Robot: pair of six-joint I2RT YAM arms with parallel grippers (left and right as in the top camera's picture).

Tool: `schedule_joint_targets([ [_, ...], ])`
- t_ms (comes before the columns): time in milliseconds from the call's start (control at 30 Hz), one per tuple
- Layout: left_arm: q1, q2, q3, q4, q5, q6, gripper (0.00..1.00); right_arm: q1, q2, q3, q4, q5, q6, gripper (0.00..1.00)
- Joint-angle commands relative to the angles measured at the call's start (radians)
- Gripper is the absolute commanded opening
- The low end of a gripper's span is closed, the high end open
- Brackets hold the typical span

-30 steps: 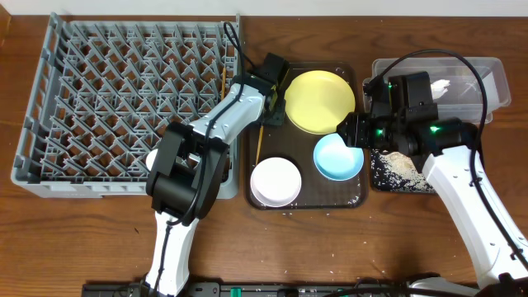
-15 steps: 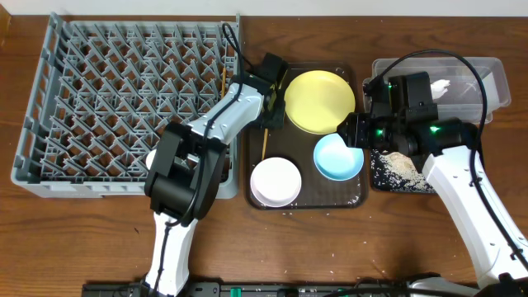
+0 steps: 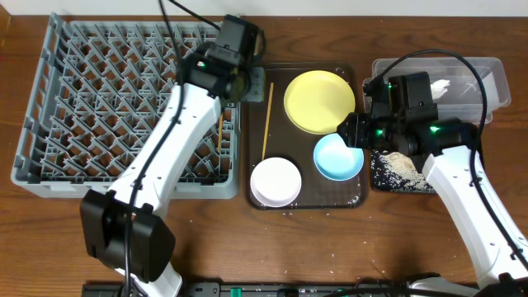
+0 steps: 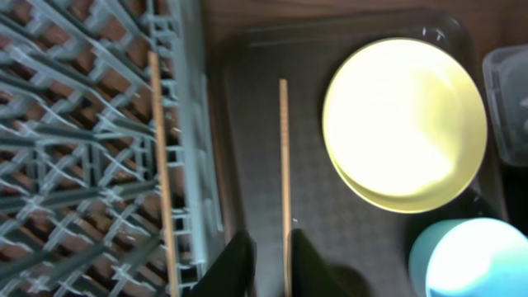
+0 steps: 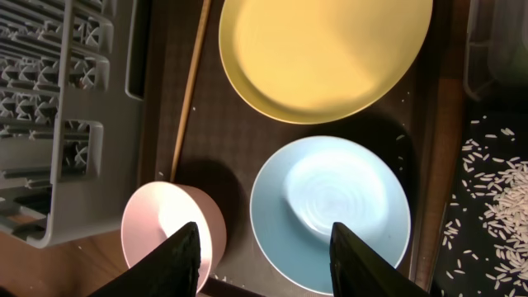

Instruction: Sort waste into correct bins and load items into the dishwasher

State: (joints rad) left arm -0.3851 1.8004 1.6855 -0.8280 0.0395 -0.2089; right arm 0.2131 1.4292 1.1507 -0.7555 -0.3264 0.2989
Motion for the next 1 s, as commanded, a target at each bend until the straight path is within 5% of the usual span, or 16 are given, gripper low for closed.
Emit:
schedule_joint_targets([
  [0,-0.002,0.046,0.000,-0.001,0.018,0.014,0.31,-0.002,-0.002,-0.003,0.000,-0.011,-0.016,0.49],
  [200,-0.077,0.154,-0.010,0.021,-0.028,0.058,0.47,-0.002,-0.002,-0.003,-0.001,-0.012,-0.016,0.49],
  [633,-0.095,0.413,-0.011,0.095,-0.074,0.055,0.45,-0.002,-0.002,-0.003,-0.004,-0.011,-0.016,0.49],
  [800,-0.095,0.464,-0.011,0.105,-0.023,0.055,0.35,-0.002,-0.002,-0.003,-0.004,-0.011,-0.016,0.49],
  [967,-0.095,0.480,-0.011,0.104,-0.005,0.033,0.14,-0.002,-0.002,-0.003,-0.004,-0.011,-0.016,0.49],
])
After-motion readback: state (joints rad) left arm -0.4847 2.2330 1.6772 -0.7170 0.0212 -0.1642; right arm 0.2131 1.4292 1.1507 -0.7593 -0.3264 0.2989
